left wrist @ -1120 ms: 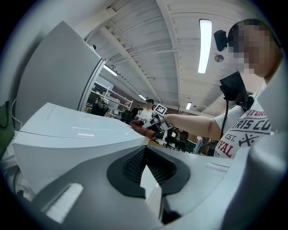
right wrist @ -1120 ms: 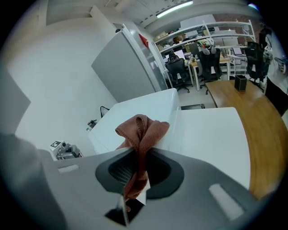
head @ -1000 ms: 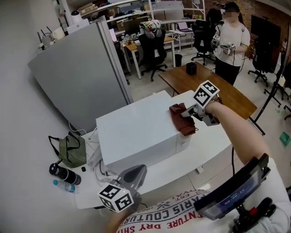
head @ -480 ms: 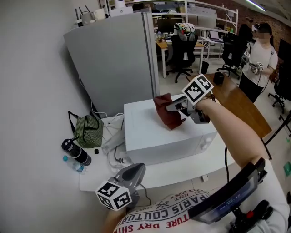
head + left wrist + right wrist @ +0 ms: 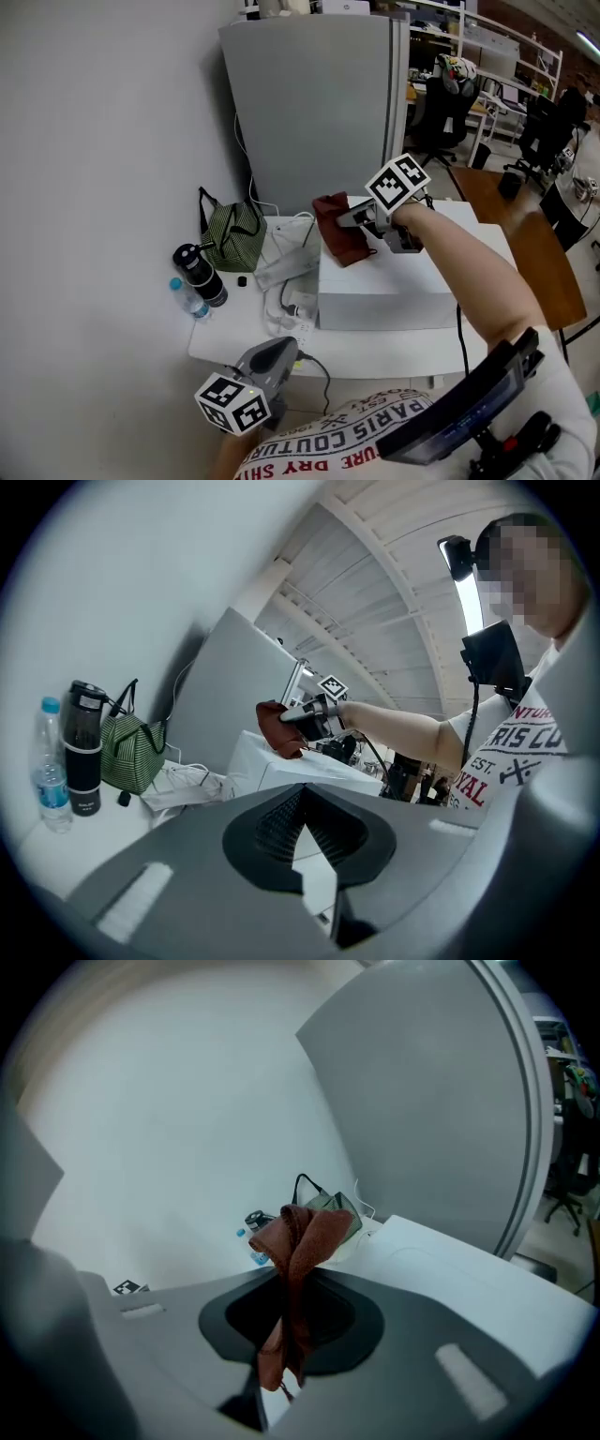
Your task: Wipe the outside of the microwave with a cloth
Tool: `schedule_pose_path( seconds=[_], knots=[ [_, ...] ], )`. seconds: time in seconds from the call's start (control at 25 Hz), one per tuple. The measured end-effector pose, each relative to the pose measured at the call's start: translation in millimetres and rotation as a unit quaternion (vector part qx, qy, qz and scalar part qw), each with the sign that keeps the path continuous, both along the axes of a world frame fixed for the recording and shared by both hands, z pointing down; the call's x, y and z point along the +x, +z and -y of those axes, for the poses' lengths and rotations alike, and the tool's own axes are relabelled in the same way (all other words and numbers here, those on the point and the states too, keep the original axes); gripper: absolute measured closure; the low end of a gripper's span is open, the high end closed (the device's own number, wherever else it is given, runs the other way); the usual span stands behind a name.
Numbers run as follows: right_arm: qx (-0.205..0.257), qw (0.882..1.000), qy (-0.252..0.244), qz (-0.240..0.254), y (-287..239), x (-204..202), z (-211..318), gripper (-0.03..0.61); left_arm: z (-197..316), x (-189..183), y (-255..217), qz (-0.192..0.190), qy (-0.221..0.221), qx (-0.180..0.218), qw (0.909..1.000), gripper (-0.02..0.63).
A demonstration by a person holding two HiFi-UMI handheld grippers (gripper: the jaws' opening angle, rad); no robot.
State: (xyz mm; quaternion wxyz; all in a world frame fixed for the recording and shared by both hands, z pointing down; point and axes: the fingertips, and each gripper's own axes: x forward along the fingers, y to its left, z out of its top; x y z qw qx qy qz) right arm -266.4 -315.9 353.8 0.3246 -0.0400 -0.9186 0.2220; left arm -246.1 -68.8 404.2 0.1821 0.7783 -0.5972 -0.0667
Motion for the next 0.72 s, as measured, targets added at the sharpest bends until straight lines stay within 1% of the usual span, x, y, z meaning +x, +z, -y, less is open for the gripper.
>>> schedule_pose_path(
  seconds=[0.2,0.4,0.56,0.72],
  knots=[
    [0.031,0.998,0.008,-0.061,29,-10,14,0.532,-11,-11,-1,-0.004,-0.02,-0.002,0.9998,0.607],
    [0.037,0.995,0.016,-0.088,44,-3,24,0.532,-8,-12,-2,-0.004,-0.016,-0.002,0.9999,0.607],
    [0.032,0.994,0.027,-0.097,47,17,33,0.532,0,-6,-4,-0.002,-0.003,-0.002,1.0,0.607],
    [0.026,0.993,0.044,-0.104,51,50,47,0.532,18,7,-5,0.0,0.02,0.0,0.9998,0.607]
  ],
)
